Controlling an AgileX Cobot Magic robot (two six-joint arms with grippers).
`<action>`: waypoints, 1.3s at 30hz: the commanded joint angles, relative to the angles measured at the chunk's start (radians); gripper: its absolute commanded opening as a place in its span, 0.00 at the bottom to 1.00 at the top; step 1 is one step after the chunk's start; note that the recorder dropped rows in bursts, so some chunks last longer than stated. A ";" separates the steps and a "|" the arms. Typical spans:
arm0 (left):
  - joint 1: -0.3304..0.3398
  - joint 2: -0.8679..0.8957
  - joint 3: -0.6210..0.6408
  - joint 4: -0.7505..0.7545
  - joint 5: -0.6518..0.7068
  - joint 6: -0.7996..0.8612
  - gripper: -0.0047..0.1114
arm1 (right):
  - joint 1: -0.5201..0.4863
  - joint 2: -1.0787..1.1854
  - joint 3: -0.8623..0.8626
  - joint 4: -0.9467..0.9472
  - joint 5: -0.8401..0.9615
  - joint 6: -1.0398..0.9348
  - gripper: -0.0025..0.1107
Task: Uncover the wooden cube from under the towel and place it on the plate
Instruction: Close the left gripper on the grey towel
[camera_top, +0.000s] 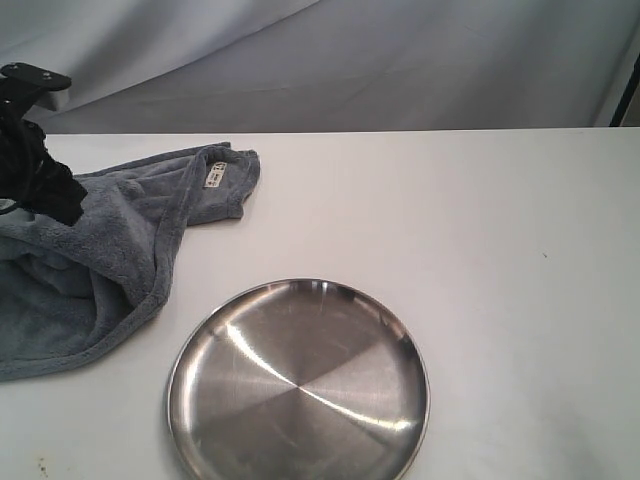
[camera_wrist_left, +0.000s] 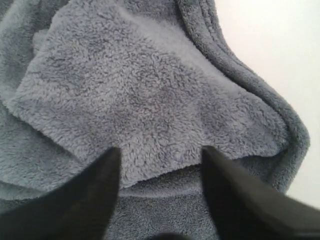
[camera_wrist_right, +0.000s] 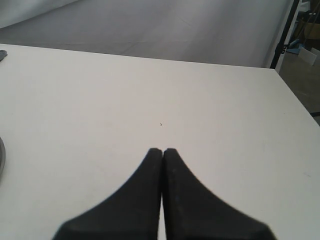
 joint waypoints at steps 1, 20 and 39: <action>-0.004 0.010 -0.005 0.051 0.016 -0.021 0.93 | -0.008 -0.006 0.004 0.005 -0.002 -0.004 0.02; -0.004 0.089 -0.005 0.240 -0.104 -0.236 0.94 | -0.008 -0.006 0.004 0.005 -0.002 -0.004 0.02; -0.004 0.173 -0.003 0.166 -0.143 -0.253 0.94 | -0.008 -0.006 0.004 0.005 -0.002 -0.004 0.02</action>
